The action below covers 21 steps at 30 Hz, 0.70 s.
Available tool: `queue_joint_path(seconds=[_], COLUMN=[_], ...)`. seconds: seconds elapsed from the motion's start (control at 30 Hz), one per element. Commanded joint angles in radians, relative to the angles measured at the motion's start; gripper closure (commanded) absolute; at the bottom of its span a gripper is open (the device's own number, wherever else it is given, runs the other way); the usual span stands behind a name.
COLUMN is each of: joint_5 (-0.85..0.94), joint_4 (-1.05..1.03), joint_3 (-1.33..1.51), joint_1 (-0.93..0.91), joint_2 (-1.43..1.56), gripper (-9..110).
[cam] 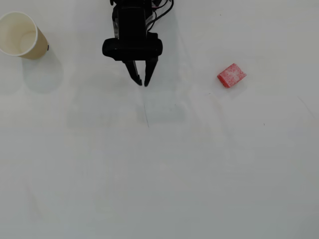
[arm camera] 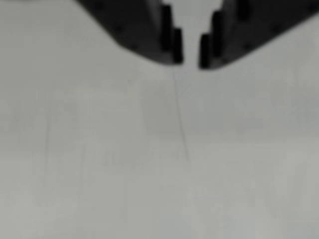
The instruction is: Pick up the cube and drop it in the cup.
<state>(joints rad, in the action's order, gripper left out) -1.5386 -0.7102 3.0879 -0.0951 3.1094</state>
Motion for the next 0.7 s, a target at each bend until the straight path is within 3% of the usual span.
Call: queue_joint_path(seconds=[0.0, 0.3, 0.67], joint_5=[0.008, 0.009, 0.009], joint_4=[0.121, 0.295, 0.301], joint_3=[0.035, 0.035, 0.035], joint_1=[-0.005, 0.000, 0.051], joint_2=[0.032, 0.032, 0.034], gripper=[101, 101, 101])
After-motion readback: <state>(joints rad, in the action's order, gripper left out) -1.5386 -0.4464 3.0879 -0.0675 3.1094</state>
